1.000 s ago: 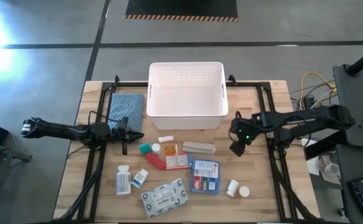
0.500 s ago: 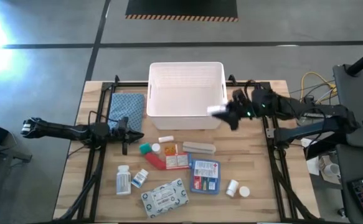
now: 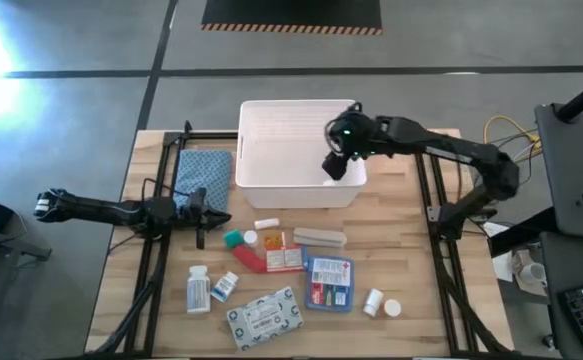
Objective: Pick & place medical supplies in basket/bin
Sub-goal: Put the white medicine bottle into the white bin
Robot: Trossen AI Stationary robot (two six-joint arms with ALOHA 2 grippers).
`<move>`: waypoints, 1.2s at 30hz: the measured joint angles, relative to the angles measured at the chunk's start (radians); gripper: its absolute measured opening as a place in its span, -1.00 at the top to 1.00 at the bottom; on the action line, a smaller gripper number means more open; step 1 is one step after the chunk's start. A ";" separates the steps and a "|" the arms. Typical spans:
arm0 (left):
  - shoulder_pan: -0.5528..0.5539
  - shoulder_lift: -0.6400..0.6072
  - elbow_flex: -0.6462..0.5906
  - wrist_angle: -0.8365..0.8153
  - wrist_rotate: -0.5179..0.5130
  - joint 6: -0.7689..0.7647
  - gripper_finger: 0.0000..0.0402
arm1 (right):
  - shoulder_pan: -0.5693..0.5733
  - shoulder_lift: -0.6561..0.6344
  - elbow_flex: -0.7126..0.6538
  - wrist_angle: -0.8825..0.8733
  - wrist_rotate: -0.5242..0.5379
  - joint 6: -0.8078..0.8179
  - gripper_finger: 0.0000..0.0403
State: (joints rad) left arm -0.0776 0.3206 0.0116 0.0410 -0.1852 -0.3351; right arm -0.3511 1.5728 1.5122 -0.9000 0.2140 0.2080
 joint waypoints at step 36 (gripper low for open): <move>-0.027 0.049 0.107 0.178 0.016 -0.534 1.00 | 0.393 -0.186 0.073 -0.507 0.273 0.376 -0.63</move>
State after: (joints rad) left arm -0.1044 0.3700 0.1187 0.2185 -0.1688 -0.8691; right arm 0.0414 1.3864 1.5851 -1.4068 0.4869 0.5837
